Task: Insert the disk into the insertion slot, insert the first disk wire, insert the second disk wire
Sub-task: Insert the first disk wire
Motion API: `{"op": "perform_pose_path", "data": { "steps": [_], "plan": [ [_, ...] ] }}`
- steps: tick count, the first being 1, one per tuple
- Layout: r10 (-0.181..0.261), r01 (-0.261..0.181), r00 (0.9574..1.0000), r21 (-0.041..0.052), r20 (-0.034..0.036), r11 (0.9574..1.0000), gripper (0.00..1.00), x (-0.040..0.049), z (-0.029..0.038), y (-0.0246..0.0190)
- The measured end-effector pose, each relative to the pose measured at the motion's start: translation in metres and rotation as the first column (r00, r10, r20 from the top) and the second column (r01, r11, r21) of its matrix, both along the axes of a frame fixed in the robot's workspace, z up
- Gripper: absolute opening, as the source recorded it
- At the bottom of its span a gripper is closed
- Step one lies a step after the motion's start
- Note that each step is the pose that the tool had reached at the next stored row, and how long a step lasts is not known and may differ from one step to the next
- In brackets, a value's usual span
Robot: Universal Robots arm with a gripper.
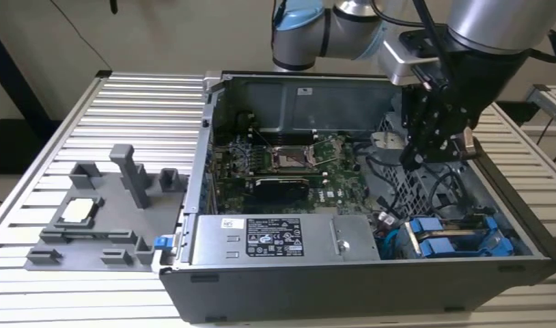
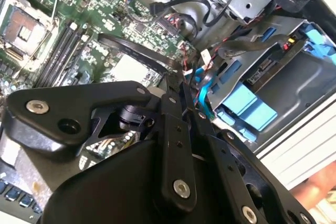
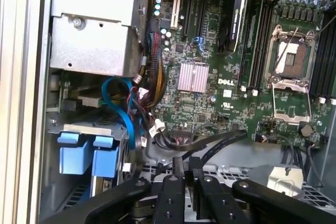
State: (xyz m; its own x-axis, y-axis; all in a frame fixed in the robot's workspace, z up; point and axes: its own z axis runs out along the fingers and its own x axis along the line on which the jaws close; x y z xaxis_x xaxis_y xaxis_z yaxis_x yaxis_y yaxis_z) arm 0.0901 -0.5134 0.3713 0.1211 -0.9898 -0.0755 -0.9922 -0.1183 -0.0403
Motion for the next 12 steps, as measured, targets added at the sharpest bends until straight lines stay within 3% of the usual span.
{"op": "perform_pose_path", "data": {
  "steps": [5, 12],
  "plan": [
    [0.000, 0.000, 1.0000, 0.0000, -0.0047, 1.0000, 0.16, 0.0077, -0.0005, -0.0105],
    [0.000, 0.000, 1.0000, -0.0002, -0.0090, 1.0000, 0.16, 0.0142, -0.0016, -0.0301]
  ]
}}
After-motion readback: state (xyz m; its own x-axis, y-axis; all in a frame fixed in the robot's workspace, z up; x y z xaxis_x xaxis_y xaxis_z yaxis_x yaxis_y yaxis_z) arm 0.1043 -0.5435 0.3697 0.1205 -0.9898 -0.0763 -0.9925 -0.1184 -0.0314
